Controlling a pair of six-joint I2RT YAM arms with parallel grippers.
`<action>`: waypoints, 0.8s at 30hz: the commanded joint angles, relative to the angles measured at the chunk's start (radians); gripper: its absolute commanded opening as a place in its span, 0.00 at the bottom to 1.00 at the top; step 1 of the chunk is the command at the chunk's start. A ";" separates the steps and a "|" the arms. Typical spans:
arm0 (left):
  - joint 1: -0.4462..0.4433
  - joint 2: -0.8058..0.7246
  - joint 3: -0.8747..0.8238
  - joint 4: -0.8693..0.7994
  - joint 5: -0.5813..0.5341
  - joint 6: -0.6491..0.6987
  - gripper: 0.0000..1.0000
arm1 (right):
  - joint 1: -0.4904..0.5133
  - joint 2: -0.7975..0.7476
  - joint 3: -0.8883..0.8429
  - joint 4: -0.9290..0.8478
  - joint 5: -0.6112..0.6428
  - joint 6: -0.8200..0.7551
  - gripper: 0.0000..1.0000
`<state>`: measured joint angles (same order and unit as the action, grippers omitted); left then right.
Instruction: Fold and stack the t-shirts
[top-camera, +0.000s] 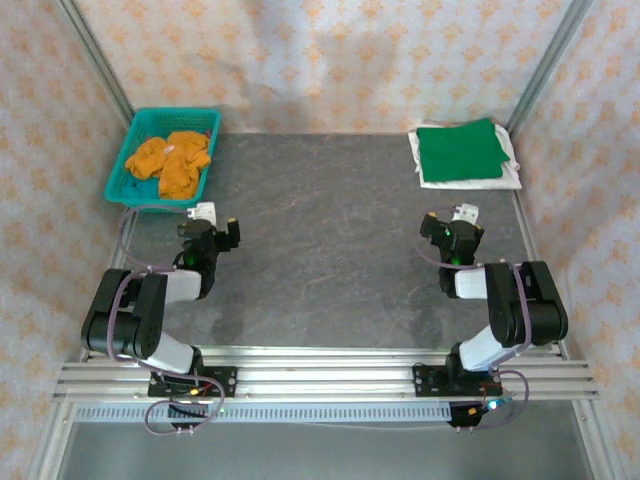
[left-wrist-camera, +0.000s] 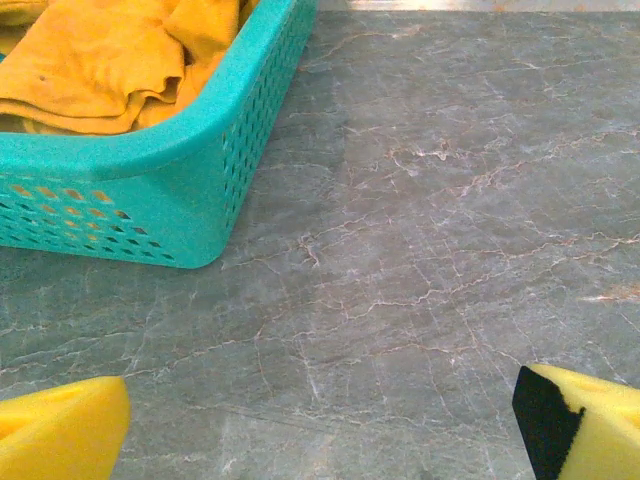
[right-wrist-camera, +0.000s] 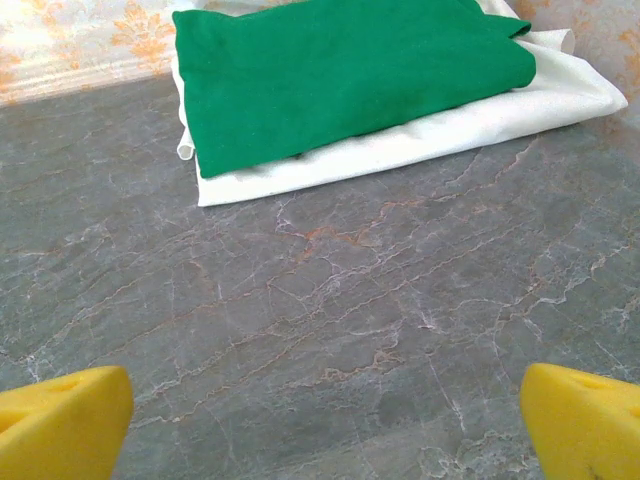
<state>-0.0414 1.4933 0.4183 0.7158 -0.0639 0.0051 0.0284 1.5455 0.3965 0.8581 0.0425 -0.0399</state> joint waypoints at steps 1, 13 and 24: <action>-0.003 0.002 0.022 0.001 -0.027 0.006 1.00 | 0.001 0.005 0.009 -0.002 -0.009 -0.012 0.99; -0.001 0.002 0.024 0.000 -0.024 0.004 1.00 | 0.001 0.004 0.010 -0.005 -0.010 -0.012 0.99; 0.003 0.001 0.022 0.000 -0.014 0.003 1.00 | -0.006 0.001 0.007 0.001 -0.024 -0.008 0.99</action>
<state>-0.0414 1.4933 0.4183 0.7158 -0.0635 0.0051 0.0273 1.5455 0.3965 0.8520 0.0330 -0.0395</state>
